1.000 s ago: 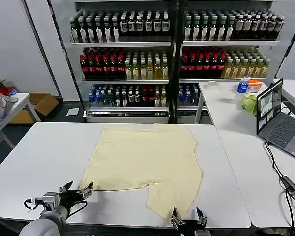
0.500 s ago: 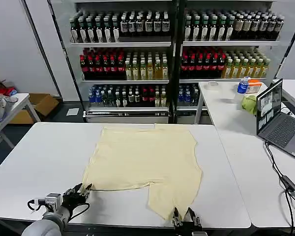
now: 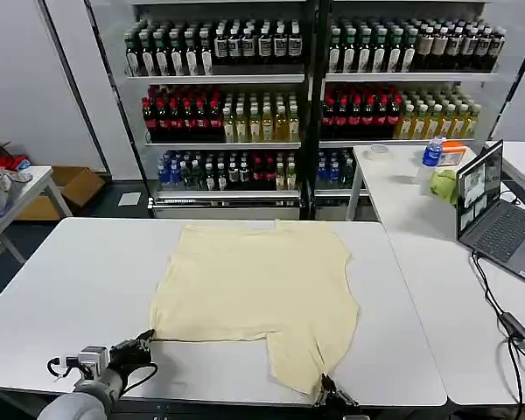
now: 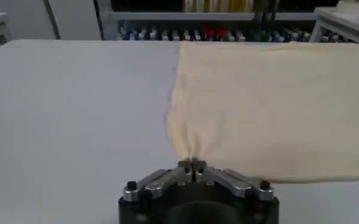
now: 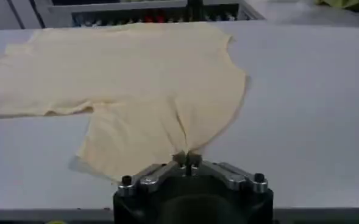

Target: Fold and organize the clothes.

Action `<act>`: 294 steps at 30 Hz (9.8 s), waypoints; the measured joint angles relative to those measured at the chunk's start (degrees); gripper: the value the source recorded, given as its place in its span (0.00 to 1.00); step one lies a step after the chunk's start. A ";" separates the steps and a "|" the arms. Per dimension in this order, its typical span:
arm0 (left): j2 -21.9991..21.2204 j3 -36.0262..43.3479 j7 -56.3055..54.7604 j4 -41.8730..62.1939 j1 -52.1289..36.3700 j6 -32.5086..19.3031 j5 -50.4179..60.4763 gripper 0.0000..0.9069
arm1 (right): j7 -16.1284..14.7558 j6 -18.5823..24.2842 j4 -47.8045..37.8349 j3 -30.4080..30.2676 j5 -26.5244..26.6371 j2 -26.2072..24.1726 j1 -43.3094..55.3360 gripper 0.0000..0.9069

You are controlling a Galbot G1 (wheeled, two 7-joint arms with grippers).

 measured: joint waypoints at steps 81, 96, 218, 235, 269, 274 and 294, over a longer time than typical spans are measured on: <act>0.67 -2.51 1.27 -3.02 -4.29 -0.83 -3.86 1.00 | -7.50 2.66 -5.54 6.43 5.37 -4.90 20.42 0.00; -2.32 -2.90 -1.21 -8.78 8.02 -0.11 3.25 1.00 | -7.74 2.96 -5.17 6.39 5.09 -4.62 19.91 0.00; 0.92 6.68 -0.23 8.90 -16.66 -2.56 -4.02 1.00 | -8.15 2.82 -13.93 8.26 4.08 -5.13 23.87 1.00; 1.28 6.48 -0.63 10.06 -15.22 -2.94 -3.73 0.72 | -6.50 1.46 -18.01 8.56 5.40 -4.31 23.20 1.00; 0.95 6.89 0.83 11.42 -13.88 -4.44 -5.92 0.01 | -6.43 1.11 -18.15 8.65 5.74 -3.96 21.43 0.00; 0.39 6.10 0.73 9.56 -11.83 -4.53 -6.27 0.01 | -6.59 0.73 -16.44 9.05 5.20 -4.21 19.99 0.00; -1.78 0.60 -0.22 -2.37 2.15 -4.43 -6.23 0.01 | -7.75 0.39 -4.88 11.03 2.38 -7.85 7.50 0.00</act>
